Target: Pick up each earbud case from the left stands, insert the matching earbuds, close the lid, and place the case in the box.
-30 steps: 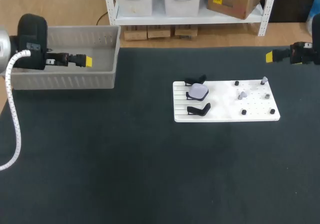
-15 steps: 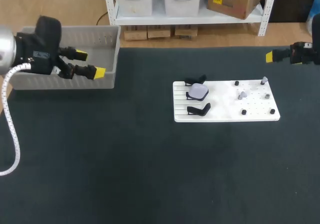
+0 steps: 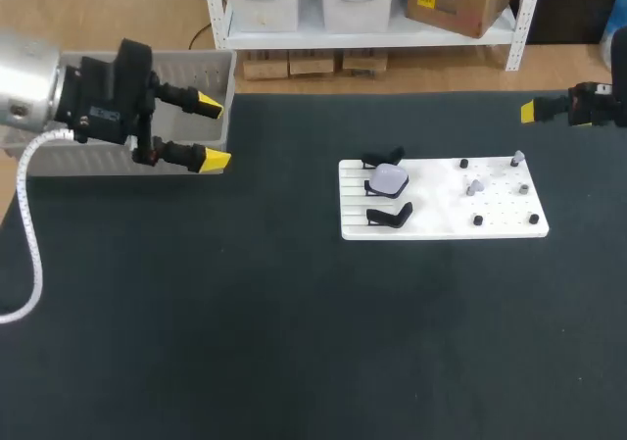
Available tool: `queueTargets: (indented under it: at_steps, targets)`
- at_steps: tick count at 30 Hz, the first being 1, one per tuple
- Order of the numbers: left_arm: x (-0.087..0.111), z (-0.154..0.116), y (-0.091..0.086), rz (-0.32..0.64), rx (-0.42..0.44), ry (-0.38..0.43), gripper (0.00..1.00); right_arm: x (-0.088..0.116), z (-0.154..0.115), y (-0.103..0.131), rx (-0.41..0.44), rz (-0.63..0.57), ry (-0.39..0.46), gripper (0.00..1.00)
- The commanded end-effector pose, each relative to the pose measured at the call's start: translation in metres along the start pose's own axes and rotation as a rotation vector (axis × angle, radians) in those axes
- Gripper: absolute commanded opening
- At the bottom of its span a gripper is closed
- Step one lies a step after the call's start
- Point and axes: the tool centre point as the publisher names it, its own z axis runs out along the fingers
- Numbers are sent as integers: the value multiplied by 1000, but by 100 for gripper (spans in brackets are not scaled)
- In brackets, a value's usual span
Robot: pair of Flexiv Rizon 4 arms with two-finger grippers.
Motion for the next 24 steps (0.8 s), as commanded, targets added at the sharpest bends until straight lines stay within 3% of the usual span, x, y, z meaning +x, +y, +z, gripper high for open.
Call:
queueTargets:
  at_steps: [1,11,17,24]
  targets:
    - [-1,1,7,-1,136,8,100,0,0,-1,-2,-1,0,100]
    - [1,3,4,-1,133,9,100,0,0,-1,-2,-1,0,100]
    - [1,31,-1,48,105,1,100,0,0,-1,-2,-1,0,100]
    - [11,68,5,69,138,-6,100,0,0,-1,-2,-1,0,100]
